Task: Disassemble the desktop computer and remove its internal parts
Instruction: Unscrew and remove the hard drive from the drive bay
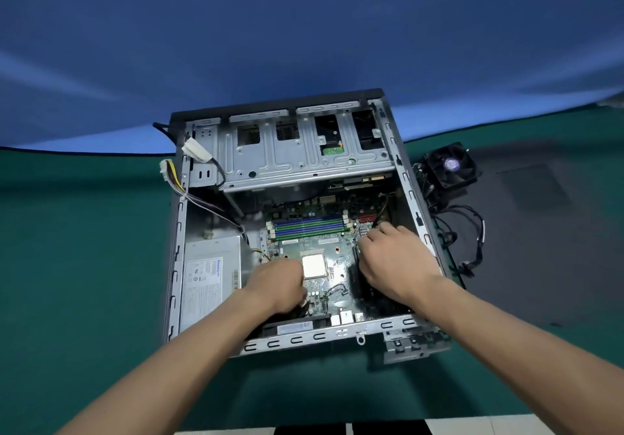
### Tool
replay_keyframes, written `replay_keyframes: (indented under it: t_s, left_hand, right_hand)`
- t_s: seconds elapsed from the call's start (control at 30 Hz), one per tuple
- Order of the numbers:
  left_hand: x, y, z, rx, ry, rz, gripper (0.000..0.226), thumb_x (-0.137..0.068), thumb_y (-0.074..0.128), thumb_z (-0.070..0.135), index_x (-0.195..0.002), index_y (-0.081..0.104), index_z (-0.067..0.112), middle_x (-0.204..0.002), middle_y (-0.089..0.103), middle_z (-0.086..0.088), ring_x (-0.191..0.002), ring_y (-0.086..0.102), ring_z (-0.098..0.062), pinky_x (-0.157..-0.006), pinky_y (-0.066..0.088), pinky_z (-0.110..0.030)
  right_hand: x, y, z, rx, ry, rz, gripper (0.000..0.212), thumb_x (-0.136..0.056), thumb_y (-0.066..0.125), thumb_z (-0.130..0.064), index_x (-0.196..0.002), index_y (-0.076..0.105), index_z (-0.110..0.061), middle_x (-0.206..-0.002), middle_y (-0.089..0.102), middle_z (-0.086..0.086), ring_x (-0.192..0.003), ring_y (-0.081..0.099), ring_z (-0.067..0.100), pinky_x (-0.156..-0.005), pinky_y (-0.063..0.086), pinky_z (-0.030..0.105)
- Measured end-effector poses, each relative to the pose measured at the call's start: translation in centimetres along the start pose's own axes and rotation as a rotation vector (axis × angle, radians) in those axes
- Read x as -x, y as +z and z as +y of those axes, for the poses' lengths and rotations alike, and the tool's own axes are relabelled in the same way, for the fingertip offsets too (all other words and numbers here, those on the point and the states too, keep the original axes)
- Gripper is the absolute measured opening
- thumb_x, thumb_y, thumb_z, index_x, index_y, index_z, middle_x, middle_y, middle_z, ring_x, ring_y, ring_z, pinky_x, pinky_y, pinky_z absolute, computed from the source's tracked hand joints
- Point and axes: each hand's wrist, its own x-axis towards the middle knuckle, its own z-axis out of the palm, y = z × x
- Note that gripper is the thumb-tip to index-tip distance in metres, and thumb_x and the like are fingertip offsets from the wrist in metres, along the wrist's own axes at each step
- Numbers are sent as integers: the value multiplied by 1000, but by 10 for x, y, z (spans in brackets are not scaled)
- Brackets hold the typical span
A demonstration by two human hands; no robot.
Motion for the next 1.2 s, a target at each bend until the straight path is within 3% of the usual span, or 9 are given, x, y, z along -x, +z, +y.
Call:
replay_keyframes:
  t_s: [0.1,0.17,0.33,0.4,0.53,0.73,0.9,1.03,1.2]
  left_hand:
    - [3,5,0,-86,-36,-55,17,-88,55,17,-71,55,13,-83,63,-5,-78,60,-21,-72,47,-33]
    - [2,8,-1,-94,-59,-65,7,-87,56,17,-84,62,13,-88,67,-5,-83,62,-22,-74,49,-35]
    - [-3,9,4,-107,-164,-173,16,-85,65,26,-93,61,14,-95,67,-2,-86,62,-19,-69,47,-32]
    - [-7,9,8,-71,-220,-209,16,-85,64,20,-98,62,12,-100,66,-3,-91,62,-20,-68,46,-31]
    - [-6,10,11,-47,-300,-173,15,-89,55,18,-103,59,12,-104,64,-4,-94,61,-21,-69,42,-29]
    - [-6,13,15,-138,-381,-195,21,-94,44,20,-107,59,13,-111,64,-3,-99,62,-18,-68,41,-27]
    - [-12,16,21,-211,-405,-392,32,-95,40,32,-113,61,15,-118,63,-1,-106,60,-20,-70,40,-29]
    - [-15,16,20,-96,-468,-440,33,-95,41,27,-120,58,13,-125,60,-3,-114,57,-22,-80,43,-32]
    - [-17,13,21,73,-530,-469,28,-93,45,19,-115,61,10,-122,61,-6,-110,58,-24,-85,44,-33]
  right_hand:
    - [-9,7,-15,-14,-34,-79,33,-95,43,-36,-114,57,-14,-117,61,5,-114,45,23,-101,31,40]
    - [-16,9,-20,28,-65,-58,32,-94,44,-38,-108,60,-15,-110,64,5,-113,44,24,-98,30,41]
    - [-24,14,-30,-327,-118,-257,22,-96,43,-25,-104,62,-17,-95,67,2,-80,56,17,-79,47,30]
    - [-22,18,-32,-435,-161,-357,20,-95,46,-21,-107,63,-22,-100,68,0,-87,60,18,-83,46,29]
    - [-24,20,-25,-585,-172,-350,35,-96,41,-19,-123,56,-36,-115,66,-5,-98,60,15,-87,41,27]
    - [-29,26,-34,-583,-318,-453,56,-91,40,-4,-132,48,-41,-120,63,-2,-96,58,17,-72,39,27]
    - [-30,37,-36,-521,-367,-525,51,-90,45,-5,-132,47,-36,-125,60,3,-110,58,23,-80,42,32]
    - [-30,40,-34,-568,-347,-572,42,-94,46,-14,-130,50,-35,-127,60,4,-115,55,25,-93,42,36]
    - [-31,40,-38,-578,-354,-528,39,-92,45,-14,-126,54,-30,-123,62,7,-113,56,28,-88,43,36]
